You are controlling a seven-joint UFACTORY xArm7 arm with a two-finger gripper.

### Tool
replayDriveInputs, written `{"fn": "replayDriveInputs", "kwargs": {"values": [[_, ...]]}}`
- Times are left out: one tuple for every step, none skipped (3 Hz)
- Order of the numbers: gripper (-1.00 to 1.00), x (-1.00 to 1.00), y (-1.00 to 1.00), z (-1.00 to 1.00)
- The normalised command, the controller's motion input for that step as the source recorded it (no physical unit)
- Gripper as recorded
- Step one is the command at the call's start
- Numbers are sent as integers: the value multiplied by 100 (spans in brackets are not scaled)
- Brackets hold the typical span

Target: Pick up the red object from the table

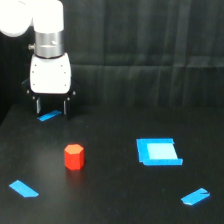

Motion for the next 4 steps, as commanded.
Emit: {"fn": "replayDriveInputs", "kwargs": {"values": [[100, 67, -54, -5], [100, 58, -61, -8], [100, 57, -82, 16], [100, 61, -80, 10]]}}
